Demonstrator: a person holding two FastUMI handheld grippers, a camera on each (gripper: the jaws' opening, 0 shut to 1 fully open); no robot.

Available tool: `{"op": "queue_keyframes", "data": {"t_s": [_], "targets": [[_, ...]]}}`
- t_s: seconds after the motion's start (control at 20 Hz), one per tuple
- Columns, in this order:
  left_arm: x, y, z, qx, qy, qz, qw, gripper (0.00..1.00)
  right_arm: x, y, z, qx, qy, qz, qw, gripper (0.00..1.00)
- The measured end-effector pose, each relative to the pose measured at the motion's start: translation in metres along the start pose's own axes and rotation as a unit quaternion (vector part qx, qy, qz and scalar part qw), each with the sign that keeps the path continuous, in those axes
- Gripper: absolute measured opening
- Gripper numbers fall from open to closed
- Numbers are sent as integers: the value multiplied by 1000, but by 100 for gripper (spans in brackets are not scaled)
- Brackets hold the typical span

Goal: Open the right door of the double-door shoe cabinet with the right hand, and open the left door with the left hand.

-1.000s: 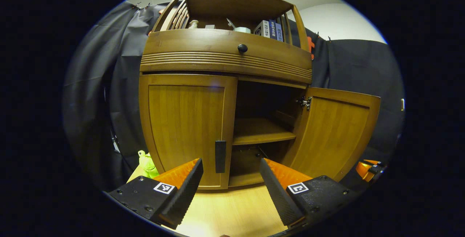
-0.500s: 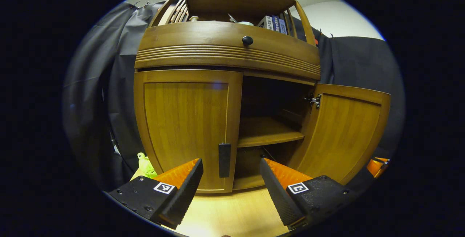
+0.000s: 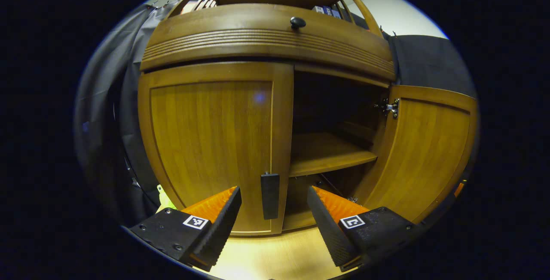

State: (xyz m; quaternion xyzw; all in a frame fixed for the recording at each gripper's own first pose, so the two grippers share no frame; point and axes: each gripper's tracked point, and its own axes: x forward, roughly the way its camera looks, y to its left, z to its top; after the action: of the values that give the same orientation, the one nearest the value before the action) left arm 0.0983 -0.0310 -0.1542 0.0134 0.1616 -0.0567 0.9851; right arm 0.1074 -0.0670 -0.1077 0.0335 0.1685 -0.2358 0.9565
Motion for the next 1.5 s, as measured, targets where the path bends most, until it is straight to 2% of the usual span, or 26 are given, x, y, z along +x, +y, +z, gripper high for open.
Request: {"op": "queue_keyframes", "data": {"t_s": [0.15,0.45,0.7,0.75,0.9,1.15,1.2,1.35,1.5], "targets": [[20,1,-9,1,14,4,1000,86,-2,-2,1,3,-3,-6,1000,15],[62,13,-31,7,41,26,999,86,-6,-16,-5,0,1,-25,1000,15],[74,9,-38,5,50,18,999,65,-2,-21,-8,2,7,-31,1000,15],[76,9,-37,4,47,19,999,53,-2,-20,-8,1,8,-29,1000,15],[78,11,-35,-7,37,33,999,38,1,-17,-10,-2,10,-23,1000,15],[77,11,-36,-4,33,37,999,36,5,-6,-13,-3,15,-5,1000,15],[77,12,-36,-4,31,39,999,31,7,-4,-14,-3,16,-1,1000,15],[70,11,-37,-2,26,38,999,32,11,5,-14,-3,18,11,1000,15],[54,11,-40,-7,16,36,999,29,13,15,-18,-3,22,28,999,15]]}}
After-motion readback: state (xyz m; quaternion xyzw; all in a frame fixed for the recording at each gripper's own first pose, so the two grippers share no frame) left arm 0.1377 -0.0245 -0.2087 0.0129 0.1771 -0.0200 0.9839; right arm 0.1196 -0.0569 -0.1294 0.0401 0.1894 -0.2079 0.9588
